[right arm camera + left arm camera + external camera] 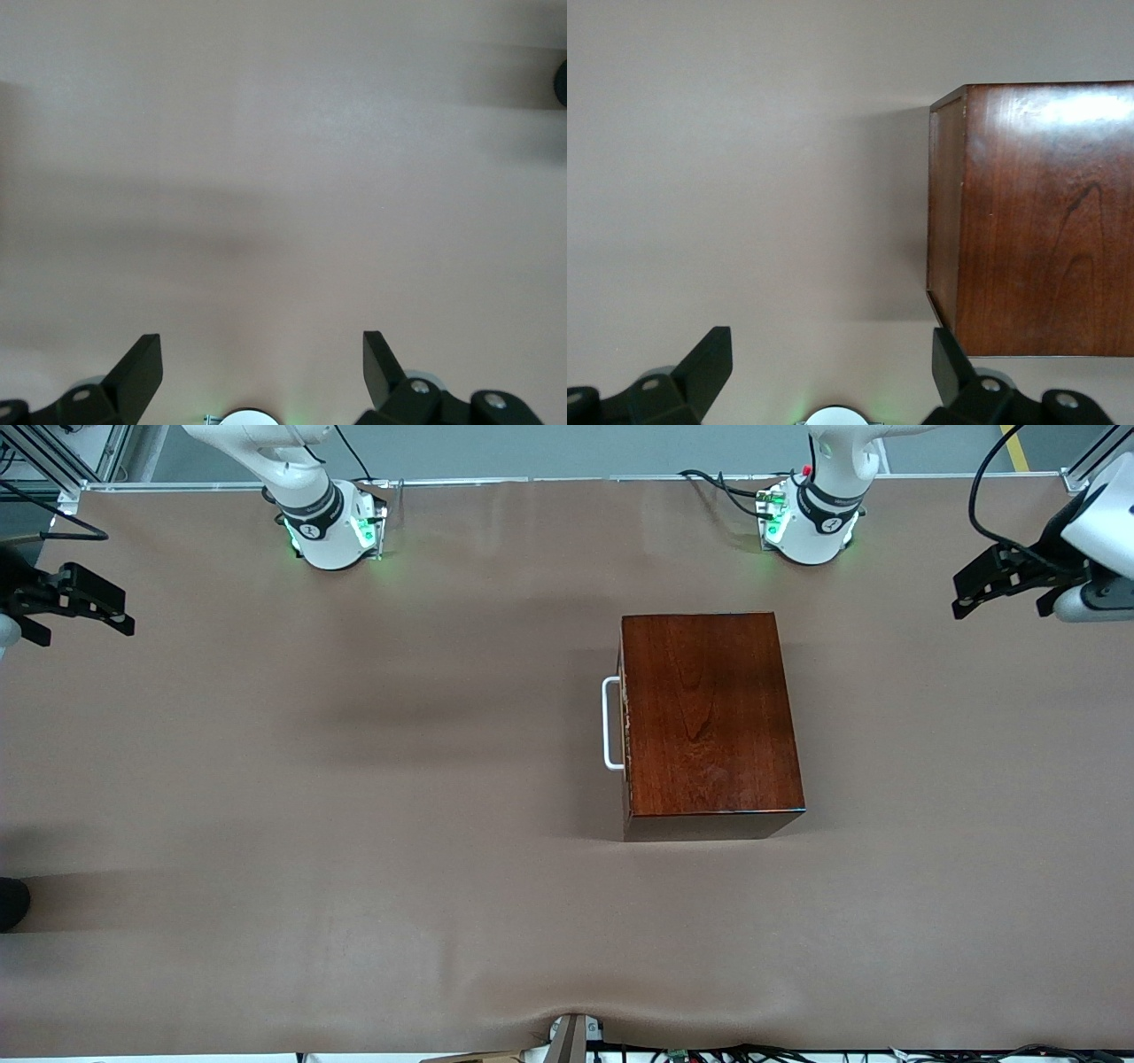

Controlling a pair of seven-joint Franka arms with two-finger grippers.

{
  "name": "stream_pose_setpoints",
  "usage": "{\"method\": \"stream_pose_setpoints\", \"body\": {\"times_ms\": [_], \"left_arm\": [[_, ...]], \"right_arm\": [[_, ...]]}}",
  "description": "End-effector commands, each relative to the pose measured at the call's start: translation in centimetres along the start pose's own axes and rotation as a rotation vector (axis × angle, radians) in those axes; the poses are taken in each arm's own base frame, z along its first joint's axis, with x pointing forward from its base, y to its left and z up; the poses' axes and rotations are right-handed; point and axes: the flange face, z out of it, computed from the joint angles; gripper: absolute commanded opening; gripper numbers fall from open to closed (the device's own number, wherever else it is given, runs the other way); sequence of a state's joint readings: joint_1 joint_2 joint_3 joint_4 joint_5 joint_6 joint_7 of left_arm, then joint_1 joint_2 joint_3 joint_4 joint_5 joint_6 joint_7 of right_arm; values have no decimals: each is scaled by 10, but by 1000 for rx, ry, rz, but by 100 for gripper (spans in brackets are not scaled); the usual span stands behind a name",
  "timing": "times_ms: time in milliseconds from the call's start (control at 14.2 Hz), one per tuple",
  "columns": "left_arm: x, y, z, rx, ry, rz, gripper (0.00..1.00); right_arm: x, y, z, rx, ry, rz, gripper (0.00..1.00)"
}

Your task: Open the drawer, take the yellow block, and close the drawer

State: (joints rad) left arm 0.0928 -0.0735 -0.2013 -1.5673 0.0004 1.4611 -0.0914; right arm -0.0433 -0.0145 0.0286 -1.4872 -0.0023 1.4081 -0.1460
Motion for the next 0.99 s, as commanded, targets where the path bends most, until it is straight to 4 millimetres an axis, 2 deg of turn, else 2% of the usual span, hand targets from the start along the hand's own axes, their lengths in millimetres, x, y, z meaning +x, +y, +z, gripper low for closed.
{"method": "stream_pose_setpoints", "body": {"times_ms": [0, 282, 423, 706, 917], "left_arm": [[21, 18, 3, -6, -7, 40, 100], [40, 43, 20, -25, -34, 43, 100], [47, 74, 27, -26, -43, 74, 100], [56, 115, 39, -34, -57, 24, 100], [59, 167, 48, -26, -60, -3, 100]], "right_arm": [[-1, 2, -1, 6, -2, 15, 100], [0, 1, 0, 6, -4, 14, 100], [-1, 1, -1, 6, -2, 14, 100], [-1, 0, -1, 6, -2, 12, 100], [-1, 0, -1, 6, -2, 12, 100]]}}
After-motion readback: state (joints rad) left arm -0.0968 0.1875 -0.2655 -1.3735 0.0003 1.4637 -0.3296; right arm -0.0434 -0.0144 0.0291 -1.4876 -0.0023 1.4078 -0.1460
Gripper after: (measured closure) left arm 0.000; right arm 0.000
